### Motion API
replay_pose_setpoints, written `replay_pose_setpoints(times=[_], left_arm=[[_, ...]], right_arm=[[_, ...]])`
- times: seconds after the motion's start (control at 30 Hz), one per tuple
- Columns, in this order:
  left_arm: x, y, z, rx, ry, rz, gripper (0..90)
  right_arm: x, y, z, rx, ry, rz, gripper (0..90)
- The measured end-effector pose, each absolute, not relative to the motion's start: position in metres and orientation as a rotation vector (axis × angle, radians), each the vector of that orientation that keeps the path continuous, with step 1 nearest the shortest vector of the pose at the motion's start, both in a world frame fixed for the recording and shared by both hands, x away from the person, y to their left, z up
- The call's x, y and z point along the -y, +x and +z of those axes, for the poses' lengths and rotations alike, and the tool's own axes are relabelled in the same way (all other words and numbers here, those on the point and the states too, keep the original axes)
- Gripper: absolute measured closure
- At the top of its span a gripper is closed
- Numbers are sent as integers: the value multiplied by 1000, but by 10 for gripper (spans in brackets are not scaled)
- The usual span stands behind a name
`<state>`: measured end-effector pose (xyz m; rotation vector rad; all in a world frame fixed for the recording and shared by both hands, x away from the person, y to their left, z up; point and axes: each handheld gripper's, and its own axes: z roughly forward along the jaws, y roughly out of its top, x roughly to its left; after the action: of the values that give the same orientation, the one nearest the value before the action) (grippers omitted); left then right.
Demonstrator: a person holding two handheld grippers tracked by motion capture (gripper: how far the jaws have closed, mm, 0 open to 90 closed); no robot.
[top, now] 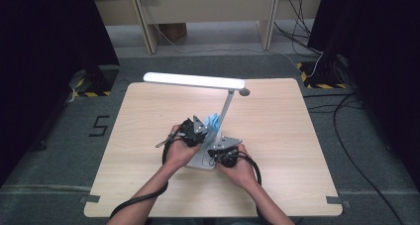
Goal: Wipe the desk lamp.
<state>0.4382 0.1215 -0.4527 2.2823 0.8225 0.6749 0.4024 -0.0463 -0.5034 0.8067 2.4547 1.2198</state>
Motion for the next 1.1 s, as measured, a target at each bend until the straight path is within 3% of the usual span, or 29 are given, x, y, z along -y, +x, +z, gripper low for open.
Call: replay_pose_setpoints(times=[0.87, 1.1], left_arm=[[-129, 433, -452, -805, 2306, 684, 758], [-137, 431, -448, -815, 2293, 694, 759]], right_arm=[[47, 402, -504, -2447, 806, 1223, 900], [48, 403, -504, -2448, 815, 1219, 855]])
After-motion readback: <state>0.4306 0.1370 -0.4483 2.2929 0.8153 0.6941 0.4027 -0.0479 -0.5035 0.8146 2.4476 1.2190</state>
